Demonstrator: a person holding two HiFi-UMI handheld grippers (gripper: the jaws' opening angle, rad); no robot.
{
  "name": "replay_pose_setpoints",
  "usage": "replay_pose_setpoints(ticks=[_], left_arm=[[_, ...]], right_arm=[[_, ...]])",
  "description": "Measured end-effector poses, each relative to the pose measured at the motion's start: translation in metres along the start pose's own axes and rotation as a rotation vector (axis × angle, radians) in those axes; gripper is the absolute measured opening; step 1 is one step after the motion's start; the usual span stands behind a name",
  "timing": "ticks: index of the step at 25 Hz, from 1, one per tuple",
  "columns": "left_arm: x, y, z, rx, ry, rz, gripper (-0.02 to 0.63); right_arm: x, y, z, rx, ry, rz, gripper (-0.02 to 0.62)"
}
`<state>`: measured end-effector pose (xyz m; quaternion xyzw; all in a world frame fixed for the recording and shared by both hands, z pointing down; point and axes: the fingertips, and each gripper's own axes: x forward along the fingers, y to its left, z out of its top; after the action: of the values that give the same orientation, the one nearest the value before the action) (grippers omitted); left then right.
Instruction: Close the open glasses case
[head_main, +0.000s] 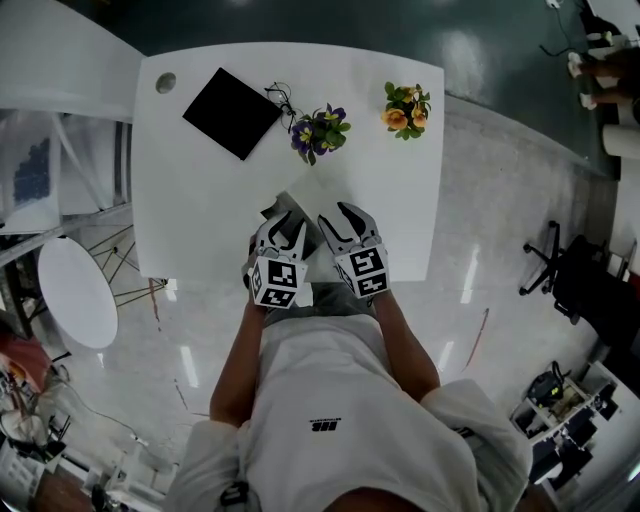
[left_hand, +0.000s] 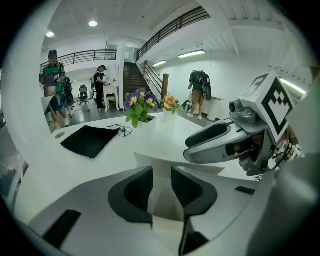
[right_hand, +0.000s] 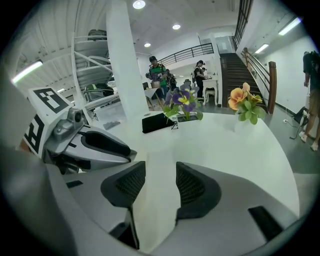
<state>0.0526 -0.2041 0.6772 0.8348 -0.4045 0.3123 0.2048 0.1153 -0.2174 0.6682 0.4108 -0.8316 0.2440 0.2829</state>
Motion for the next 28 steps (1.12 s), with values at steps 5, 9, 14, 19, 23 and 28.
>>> replay_pose_setpoints(ticks=[5, 9, 14, 19, 23, 28], left_arm=[[0.003, -0.003, -0.003, 0.0, 0.006, -0.013, 0.129], [0.004, -0.004, -0.004, -0.006, 0.0, -0.022, 0.129], [0.001, -0.006, -0.004, -0.012, -0.009, -0.026, 0.129], [-0.002, -0.003, -0.007, -0.021, -0.014, -0.026, 0.129], [-0.005, -0.003, -0.01, -0.029, -0.019, -0.025, 0.129], [-0.008, -0.003, -0.013, -0.034, -0.02, -0.025, 0.129]], right_arm=[[0.003, 0.004, -0.004, 0.004, 0.008, 0.002, 0.195], [0.005, 0.007, -0.005, 0.002, 0.009, 0.004, 0.195], [0.004, 0.012, -0.005, 0.0, 0.012, 0.007, 0.19], [0.004, 0.018, -0.005, -0.008, 0.014, 0.008, 0.187], [0.004, 0.021, -0.005, -0.015, 0.017, 0.006, 0.184], [0.004, 0.027, -0.004, -0.02, 0.017, 0.008, 0.184]])
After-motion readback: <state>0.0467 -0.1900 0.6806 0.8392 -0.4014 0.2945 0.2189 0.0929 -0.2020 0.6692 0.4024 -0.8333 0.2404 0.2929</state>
